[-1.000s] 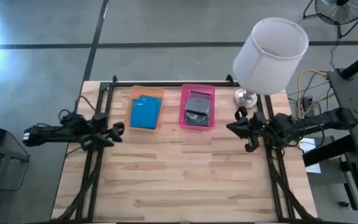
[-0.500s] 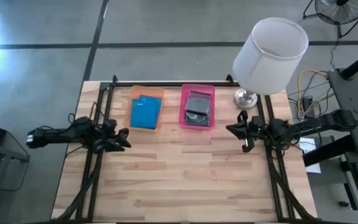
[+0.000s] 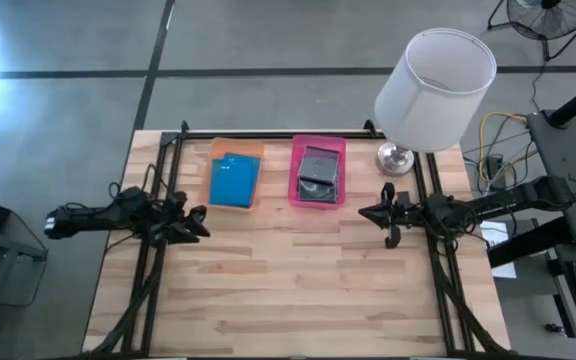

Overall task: Pick & place jewel cases by type
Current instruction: Return to Home Position

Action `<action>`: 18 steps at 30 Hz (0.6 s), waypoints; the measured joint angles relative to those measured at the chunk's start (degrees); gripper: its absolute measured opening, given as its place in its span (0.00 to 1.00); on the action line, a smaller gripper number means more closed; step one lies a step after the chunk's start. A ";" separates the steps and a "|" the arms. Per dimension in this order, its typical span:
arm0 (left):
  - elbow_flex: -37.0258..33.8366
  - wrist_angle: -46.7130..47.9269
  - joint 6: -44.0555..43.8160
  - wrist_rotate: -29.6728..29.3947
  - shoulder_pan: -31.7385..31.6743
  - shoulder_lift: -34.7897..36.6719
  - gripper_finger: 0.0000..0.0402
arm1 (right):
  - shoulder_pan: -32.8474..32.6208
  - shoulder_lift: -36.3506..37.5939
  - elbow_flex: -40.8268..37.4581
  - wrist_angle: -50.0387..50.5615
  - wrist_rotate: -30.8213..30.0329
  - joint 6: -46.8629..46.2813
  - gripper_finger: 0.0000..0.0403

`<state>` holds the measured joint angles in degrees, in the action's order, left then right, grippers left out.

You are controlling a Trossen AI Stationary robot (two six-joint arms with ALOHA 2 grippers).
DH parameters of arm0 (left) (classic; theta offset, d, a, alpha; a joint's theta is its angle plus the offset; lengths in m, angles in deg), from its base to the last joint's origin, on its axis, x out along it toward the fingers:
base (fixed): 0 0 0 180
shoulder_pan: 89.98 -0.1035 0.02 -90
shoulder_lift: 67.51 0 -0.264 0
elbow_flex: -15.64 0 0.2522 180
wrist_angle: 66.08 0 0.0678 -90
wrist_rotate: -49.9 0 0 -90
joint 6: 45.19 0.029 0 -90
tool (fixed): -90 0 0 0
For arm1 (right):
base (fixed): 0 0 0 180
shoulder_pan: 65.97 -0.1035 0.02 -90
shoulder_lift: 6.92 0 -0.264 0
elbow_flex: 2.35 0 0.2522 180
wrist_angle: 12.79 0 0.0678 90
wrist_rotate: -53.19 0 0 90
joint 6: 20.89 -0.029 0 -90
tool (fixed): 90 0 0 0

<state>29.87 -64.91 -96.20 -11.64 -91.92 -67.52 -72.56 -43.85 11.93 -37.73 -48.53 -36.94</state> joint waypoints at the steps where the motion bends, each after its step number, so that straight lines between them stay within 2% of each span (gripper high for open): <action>1: 0.00 -0.20 0.03 0.03 0.00 0.00 0.40 | 0.00 0.06 0.00 -0.02 0.00 0.00 0.02; 7: -0.02 0.91 -0.01 -0.68 0.42 0.00 0.40 | 0.01 0.06 0.00 0.41 0.02 0.00 0.02; 8: -0.01 2.98 -0.03 -3.17 0.49 0.00 0.40 | 0.02 0.04 0.00 0.48 0.02 0.00 0.02; 10: 0.07 7.66 2.59 -13.41 0.46 0.02 0.40 | 0.02 0.04 0.00 0.46 0.03 0.00 0.02; 12: 0.13 7.45 9.82 -21.98 0.99 0.00 0.40 | 0.02 0.04 0.00 0.46 0.05 0.00 0.02; 13: 0.12 7.72 15.25 -24.23 1.31 0.00 0.40 | 0.00 0.04 0.00 0.46 0.07 0.00 0.02; 16: 0.07 7.15 36.49 -24.79 1.62 0.02 0.40 | 0.00 0.04 0.00 0.50 0.09 0.00 0.02; 18: 0.07 8.63 45.31 -22.77 1.64 0.02 0.40 | 0.00 0.04 0.00 0.53 0.14 0.00 0.02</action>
<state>29.94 -56.29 -50.90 -34.41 -90.28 -67.50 -72.56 -43.81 11.93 -37.20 -48.39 -36.94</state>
